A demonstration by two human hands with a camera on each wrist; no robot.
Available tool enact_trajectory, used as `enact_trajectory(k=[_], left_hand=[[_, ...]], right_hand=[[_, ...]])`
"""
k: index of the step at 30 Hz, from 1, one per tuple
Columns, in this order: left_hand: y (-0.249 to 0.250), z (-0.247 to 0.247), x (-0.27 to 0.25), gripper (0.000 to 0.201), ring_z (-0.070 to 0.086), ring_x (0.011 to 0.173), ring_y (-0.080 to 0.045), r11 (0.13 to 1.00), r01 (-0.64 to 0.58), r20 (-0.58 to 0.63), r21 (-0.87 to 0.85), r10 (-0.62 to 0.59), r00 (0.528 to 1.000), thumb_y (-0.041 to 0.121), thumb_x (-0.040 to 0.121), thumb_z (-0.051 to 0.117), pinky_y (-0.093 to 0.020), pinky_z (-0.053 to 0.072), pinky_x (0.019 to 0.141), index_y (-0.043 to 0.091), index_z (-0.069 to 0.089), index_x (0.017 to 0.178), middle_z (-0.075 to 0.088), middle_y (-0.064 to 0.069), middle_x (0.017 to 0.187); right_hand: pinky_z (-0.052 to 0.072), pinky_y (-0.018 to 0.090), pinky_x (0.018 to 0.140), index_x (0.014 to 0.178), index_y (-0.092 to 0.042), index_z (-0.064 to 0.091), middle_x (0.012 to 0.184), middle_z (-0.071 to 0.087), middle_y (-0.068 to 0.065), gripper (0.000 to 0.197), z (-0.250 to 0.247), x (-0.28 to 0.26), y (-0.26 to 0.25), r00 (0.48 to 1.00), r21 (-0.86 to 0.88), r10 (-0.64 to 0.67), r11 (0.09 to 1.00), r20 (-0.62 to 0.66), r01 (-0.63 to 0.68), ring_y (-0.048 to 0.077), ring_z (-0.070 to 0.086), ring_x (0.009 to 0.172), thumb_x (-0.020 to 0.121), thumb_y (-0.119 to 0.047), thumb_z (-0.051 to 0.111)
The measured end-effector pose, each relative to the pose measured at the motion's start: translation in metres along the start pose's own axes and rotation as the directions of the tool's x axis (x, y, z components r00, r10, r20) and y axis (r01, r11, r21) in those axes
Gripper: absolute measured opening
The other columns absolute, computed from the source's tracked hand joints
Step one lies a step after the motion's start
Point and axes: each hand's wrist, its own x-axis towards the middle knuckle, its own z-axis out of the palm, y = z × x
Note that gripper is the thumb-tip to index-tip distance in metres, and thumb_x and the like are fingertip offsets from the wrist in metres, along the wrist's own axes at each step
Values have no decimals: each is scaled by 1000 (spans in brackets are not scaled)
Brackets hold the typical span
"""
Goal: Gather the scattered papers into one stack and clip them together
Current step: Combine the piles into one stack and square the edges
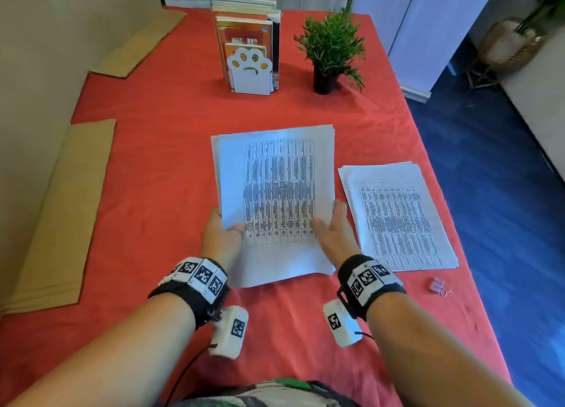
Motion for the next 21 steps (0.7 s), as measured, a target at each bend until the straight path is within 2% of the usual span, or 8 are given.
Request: enact_trajectory(k=[2, 4, 6, 9, 13, 16, 19, 21], left_hand=[[-8, 11, -4, 36, 62, 95, -24, 995, 95, 46, 26, -96, 994, -3, 83, 56, -31, 47, 85, 11, 56, 116, 66, -6, 106], [-20, 23, -5, 36, 66, 96, -25, 986, 158, 82, 50, -162, 983, 1, 78, 60, -38, 52, 89, 13, 59, 112, 69, -5, 106], [-25, 35, -7, 35, 66, 96, -27, 976, 211, 108, 57, -216, 970, 1, 75, 61, -45, 53, 91, 15, 59, 108, 69, -6, 105], [-28, 46, -9, 34, 63, 94, -28, 952, 297, 118, 77, -304, 945, -8, 78, 57, -43, 52, 90, 17, 55, 102, 67, -9, 104], [-30, 52, -7, 19, 63, 97, -31, 915, 356, 101, 191, -379, 920, -5, 82, 60, -43, 52, 91, 10, 55, 93, 62, -10, 98], [-30, 50, -7, 12, 60, 83, -25, 895, 400, 109, 196, -425, 898, -1, 84, 59, -37, 50, 86, 7, 51, 81, 60, -6, 86], [-33, 48, -4, 18, 63, 86, -31, 878, 463, 125, 122, -477, 870, 3, 77, 64, -46, 54, 85, 15, 51, 82, 63, -11, 89], [-32, 47, -5, 16, 59, 81, -29, 875, 473, 137, 104, -484, 864, 3, 80, 62, -39, 51, 77, 13, 50, 85, 58, -11, 89]], right_hand=[[42, 40, 102, 140, -14, 28, 136, 48, 12, 47, -7, -1, 16, 996, -82, 88, 993, 1, -87, 26, 52, 115, 96, -16, 46], [43, 36, 94, 139, -12, 37, 124, 57, 15, 41, -19, 1, 27, 989, -156, 140, 977, -43, -145, 27, 55, 104, 98, -13, 43], [45, 34, 90, 130, -10, 51, 118, 64, 15, 34, -39, 10, 40, 978, -225, 144, 958, -153, -176, 30, 60, 107, 97, -11, 44], [46, 37, 94, 125, -7, 59, 123, 62, 19, 36, -86, 29, 59, 930, -335, 179, 897, -321, -288, 36, 58, 112, 92, -5, 45], [45, 43, 100, 127, -5, 56, 131, 50, 24, 43, -150, 48, 79, 824, -451, 319, 716, -468, -533, 42, 53, 118, 84, -5, 51], [42, 46, 102, 131, 0, 49, 134, 43, 23, 49, -175, 56, 90, 733, -468, 425, 575, -530, -671, 43, 48, 122, 84, -11, 56], [41, 47, 103, 133, 0, 42, 133, 40, 19, 57, -184, 63, 99, 696, -480, 498, 503, -518, -718, 41, 48, 122, 83, -17, 60], [39, 48, 105, 135, -2, 38, 133, 38, 18, 64, -184, 67, 104, 686, -501, 516, 469, -512, -727, 39, 45, 124, 81, -22, 64]])
